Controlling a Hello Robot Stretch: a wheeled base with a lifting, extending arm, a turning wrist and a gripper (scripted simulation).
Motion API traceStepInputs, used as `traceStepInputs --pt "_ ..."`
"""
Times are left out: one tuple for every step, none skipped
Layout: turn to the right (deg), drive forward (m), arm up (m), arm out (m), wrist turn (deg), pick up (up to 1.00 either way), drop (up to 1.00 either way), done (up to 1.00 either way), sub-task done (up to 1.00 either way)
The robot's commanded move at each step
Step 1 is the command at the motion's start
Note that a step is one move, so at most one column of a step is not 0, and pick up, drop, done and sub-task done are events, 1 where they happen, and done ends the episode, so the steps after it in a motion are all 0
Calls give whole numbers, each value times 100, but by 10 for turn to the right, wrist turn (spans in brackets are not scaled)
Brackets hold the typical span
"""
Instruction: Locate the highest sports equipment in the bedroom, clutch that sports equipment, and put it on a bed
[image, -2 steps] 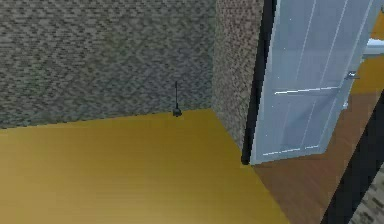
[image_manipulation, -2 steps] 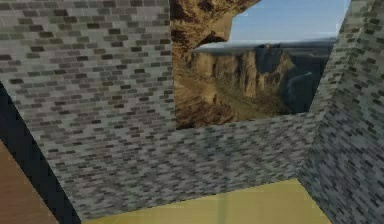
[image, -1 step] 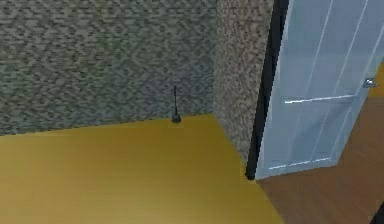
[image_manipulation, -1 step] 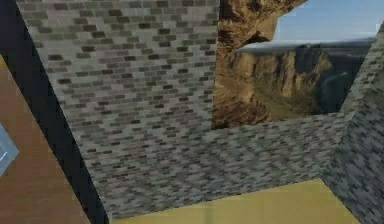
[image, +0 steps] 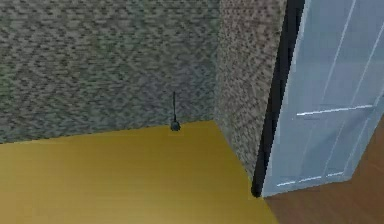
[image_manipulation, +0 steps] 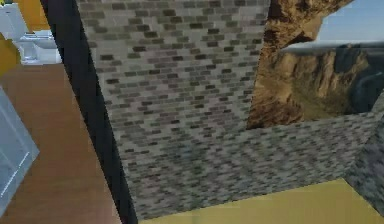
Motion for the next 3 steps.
traceStepInputs --pt "390 0 0 0 0 0 0 0 0" --pt "0 60 0 0 0 0 0 0 0" --pt "60 0 0 0 0 0 0 0 0"
